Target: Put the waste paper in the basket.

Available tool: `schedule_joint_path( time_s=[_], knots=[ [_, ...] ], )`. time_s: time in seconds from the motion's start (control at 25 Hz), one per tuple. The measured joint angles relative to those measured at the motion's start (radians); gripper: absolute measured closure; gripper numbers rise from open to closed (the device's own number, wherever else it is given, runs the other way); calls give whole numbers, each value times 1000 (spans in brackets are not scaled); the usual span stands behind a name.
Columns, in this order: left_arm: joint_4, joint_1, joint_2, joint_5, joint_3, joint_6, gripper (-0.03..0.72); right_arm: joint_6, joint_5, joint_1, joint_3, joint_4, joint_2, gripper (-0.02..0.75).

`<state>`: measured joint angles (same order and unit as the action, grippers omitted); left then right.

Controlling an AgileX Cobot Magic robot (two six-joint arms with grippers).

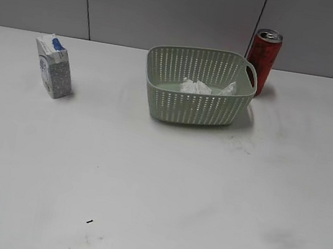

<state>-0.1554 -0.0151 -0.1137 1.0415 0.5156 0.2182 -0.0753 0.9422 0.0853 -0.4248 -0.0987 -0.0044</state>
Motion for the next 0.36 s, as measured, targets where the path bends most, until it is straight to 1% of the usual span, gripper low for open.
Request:
schedule_joint_path(
  time_s=[0.16,0.36],
  knots=[
    [-6,0,111,3,-2,0,118,0,0,0,0,-1,0,152],
    [-9,0,118,3,-8,-16,118,0,1,0,0,-3,0,152]
  ],
)
